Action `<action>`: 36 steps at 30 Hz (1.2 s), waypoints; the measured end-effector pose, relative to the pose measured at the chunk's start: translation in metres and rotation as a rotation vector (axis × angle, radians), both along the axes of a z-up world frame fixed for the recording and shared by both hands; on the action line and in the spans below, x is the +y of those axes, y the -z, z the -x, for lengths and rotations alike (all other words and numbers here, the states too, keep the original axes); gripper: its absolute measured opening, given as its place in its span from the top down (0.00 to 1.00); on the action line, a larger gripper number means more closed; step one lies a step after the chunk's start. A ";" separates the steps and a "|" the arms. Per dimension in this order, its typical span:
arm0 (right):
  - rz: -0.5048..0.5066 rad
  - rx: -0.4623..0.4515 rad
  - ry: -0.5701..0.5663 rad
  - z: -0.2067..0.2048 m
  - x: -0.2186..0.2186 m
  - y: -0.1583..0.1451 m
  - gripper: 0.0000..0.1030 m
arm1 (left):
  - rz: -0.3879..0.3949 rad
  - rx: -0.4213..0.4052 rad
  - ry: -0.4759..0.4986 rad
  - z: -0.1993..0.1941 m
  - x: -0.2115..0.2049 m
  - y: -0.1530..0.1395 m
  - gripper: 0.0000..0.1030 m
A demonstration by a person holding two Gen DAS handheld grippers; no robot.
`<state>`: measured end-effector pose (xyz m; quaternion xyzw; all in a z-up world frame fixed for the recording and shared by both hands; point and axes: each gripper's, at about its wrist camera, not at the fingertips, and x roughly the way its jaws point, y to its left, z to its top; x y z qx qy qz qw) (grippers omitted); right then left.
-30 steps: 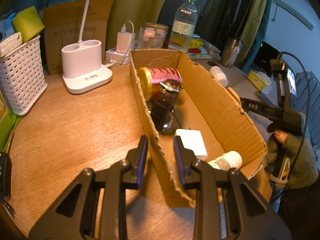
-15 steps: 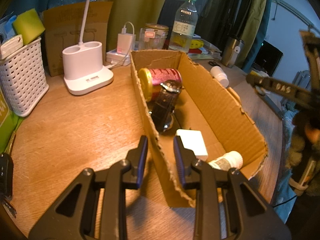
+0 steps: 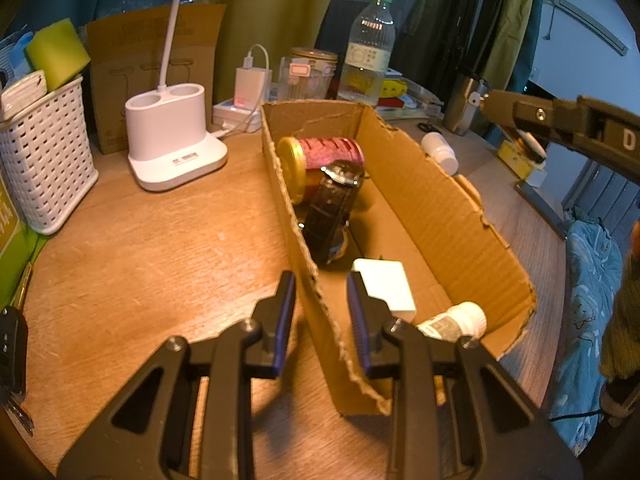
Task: Organize rigid objects
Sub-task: 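Lift the keychain tag with the right tool and carry it over the box, then lower the right tool into the box and open it to drop the tag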
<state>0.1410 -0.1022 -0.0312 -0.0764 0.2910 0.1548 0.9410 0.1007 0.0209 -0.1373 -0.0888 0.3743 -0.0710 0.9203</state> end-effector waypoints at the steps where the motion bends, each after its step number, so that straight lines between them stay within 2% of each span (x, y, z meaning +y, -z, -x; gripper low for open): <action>1: -0.002 0.002 -0.007 0.001 0.002 0.000 0.68 | 0.000 0.000 0.000 0.000 0.000 0.000 0.73; 15: 0.036 0.082 -0.127 0.005 0.038 0.023 0.68 | 0.000 0.000 0.000 0.000 0.000 0.000 0.73; 25: 0.056 0.143 -0.165 0.000 0.047 0.041 0.68 | 0.000 0.000 0.000 0.000 0.000 0.000 0.73; 36: 0.062 0.179 -0.209 0.001 0.053 0.046 0.69 | -0.001 0.000 0.000 0.000 0.000 0.000 0.73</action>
